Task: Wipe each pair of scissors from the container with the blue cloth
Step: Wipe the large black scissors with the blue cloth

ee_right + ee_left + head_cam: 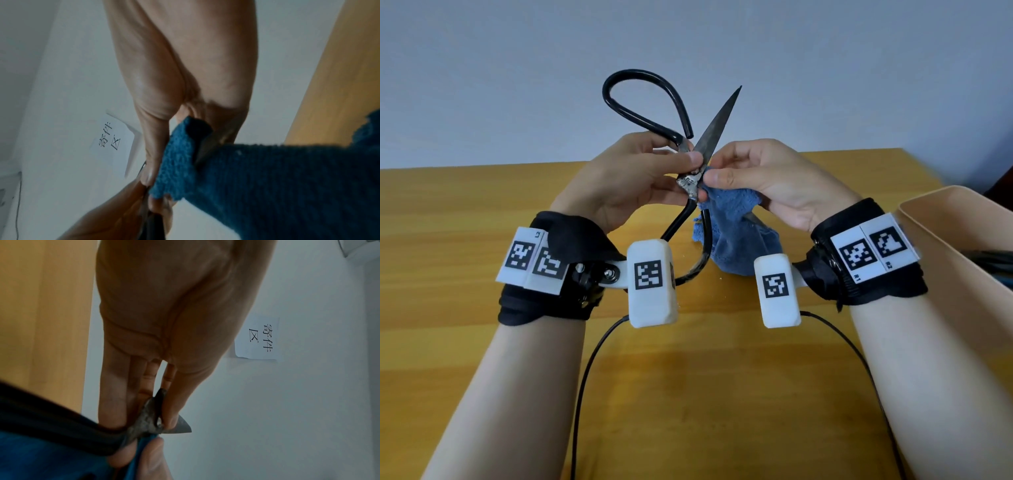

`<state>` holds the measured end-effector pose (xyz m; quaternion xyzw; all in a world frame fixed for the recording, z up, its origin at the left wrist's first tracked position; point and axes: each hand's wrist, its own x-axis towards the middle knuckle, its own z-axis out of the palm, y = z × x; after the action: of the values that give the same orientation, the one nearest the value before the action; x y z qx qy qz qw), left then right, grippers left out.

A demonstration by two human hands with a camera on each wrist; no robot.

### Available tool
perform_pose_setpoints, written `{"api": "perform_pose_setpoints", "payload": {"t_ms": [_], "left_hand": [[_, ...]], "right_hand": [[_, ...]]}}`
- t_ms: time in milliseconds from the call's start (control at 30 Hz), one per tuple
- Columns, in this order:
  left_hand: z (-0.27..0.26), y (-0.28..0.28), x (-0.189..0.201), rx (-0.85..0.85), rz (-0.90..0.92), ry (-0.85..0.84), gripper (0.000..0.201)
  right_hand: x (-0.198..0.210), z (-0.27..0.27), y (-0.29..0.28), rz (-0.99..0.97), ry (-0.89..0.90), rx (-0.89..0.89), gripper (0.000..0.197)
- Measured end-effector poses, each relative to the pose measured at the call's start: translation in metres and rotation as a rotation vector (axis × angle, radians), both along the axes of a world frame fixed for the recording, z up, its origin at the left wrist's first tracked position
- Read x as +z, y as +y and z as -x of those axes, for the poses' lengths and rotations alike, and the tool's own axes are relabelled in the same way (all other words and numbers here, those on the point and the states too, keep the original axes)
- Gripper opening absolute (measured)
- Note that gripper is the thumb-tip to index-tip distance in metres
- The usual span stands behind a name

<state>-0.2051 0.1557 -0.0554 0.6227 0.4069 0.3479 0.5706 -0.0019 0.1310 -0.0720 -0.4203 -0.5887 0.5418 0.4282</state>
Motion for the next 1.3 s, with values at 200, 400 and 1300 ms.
{"api": "perform_pose_setpoints", "payload": {"t_ms": [200,400,1300], "left_hand": [[0.002,0.001,-0.001,0.027,-0.006,0.021,0.033],[0.005,0.001,0.0,0.048,0.004,-0.044,0.034],[-0.005,0.0,-0.007,0.068,0.009,-0.023,0.018]], "right_hand": [[0.0,0.003,0.002,-0.055,-0.116,-0.049,0.018],[0.005,-0.003,-0.001,-0.028,-0.07,-0.002,0.02],[-0.002,0.013,0.0,-0.107,-0.315,-0.171,0.028]]}}
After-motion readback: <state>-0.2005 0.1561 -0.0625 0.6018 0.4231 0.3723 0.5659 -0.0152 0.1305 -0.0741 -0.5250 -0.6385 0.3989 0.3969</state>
